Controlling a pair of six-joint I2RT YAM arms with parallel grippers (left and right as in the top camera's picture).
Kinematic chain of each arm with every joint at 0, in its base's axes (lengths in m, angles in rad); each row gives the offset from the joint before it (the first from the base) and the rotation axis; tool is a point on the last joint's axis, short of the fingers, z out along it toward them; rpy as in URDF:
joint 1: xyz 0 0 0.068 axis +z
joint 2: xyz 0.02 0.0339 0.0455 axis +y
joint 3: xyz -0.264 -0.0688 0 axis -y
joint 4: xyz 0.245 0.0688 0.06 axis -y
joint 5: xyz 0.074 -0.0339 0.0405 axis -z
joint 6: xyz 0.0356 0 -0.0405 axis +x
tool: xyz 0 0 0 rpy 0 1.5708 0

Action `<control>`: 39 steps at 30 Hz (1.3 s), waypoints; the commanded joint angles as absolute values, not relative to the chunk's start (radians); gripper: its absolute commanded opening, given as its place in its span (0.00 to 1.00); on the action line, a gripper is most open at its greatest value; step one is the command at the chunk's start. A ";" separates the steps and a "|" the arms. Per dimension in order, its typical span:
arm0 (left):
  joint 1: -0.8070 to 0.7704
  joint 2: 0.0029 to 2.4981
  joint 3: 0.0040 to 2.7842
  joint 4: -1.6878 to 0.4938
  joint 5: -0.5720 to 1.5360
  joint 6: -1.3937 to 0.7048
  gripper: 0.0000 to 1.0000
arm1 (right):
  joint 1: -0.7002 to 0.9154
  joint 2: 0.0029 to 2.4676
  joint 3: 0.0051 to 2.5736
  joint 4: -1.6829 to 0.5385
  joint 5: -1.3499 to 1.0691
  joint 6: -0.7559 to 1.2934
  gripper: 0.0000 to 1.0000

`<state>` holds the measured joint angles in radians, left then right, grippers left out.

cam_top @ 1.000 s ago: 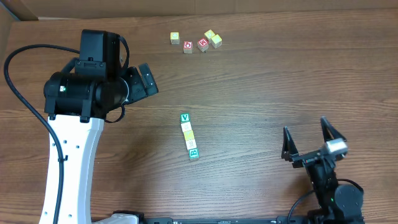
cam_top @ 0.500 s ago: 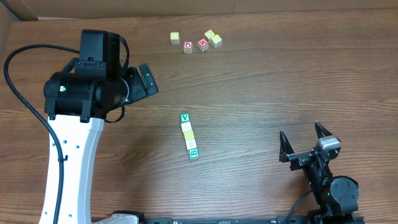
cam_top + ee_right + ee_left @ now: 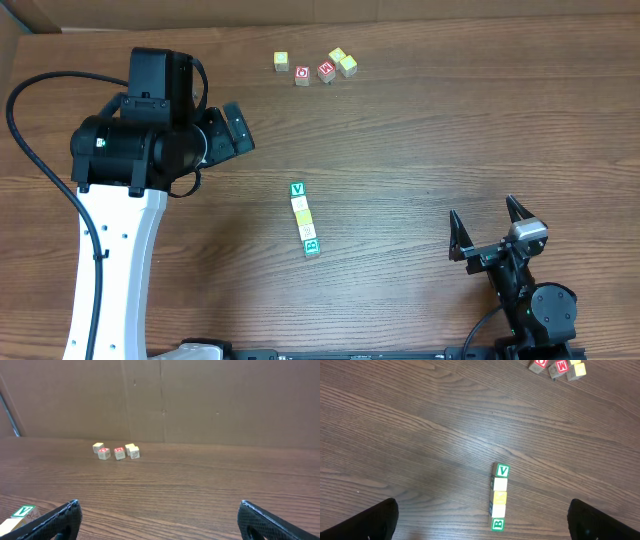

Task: Flip 5 blocks

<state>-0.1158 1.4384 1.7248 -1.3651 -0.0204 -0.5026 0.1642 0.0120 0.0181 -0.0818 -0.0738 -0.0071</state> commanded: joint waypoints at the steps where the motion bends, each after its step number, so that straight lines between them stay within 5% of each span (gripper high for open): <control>1: -0.111 1.440 1.734 -1.364 -0.033 -0.513 1.00 | 0.168 0.003 0.008 -0.077 -0.073 -0.004 1.00; 39: -0.117 1.284 1.734 -1.364 -0.033 -0.513 1.00 | 0.168 0.003 0.008 -0.077 -0.073 -0.004 1.00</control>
<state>-0.1158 1.3811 1.7248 -1.3651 -0.0204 -0.5026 0.1642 0.0120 0.0185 -0.0818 -0.0742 -0.0063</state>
